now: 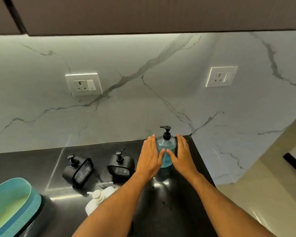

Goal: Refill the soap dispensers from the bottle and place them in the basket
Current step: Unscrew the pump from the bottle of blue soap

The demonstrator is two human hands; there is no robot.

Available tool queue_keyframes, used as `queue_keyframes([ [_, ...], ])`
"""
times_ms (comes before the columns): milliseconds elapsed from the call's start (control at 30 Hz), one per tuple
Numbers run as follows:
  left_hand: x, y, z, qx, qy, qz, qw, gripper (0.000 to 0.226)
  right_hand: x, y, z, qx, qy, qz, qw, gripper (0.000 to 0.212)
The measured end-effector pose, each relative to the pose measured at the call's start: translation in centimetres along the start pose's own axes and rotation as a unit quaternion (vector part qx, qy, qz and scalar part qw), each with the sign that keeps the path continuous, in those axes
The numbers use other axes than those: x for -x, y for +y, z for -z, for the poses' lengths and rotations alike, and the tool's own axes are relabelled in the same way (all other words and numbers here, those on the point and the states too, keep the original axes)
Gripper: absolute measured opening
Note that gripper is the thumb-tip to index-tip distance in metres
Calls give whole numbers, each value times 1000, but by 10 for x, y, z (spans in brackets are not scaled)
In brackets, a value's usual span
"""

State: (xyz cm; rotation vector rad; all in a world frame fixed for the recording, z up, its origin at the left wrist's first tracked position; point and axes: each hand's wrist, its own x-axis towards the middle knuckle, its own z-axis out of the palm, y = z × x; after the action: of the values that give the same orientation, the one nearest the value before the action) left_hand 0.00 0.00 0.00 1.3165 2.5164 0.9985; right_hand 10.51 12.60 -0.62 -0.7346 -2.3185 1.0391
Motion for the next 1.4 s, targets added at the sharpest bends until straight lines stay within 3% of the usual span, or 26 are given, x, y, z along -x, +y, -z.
queue_keyframes([
  [233,-18,-9,-11,119,-46,41,991,77,-10,10,-6,-122,-65,-24,990,74],
  [367,-20,-5,-12,204,-52,30,977,45,-10,11,-7,-134,-51,-31,989,72],
  [433,-18,-1,-10,216,-50,24,975,44,-8,12,-9,-135,-41,-34,989,72],
  [700,-6,-9,-1,226,-111,50,966,59,15,11,-19,-134,-11,-25,991,72],
  [1400,93,-25,7,217,-81,26,972,61,110,-15,-39,-173,-2,-34,984,76],
])
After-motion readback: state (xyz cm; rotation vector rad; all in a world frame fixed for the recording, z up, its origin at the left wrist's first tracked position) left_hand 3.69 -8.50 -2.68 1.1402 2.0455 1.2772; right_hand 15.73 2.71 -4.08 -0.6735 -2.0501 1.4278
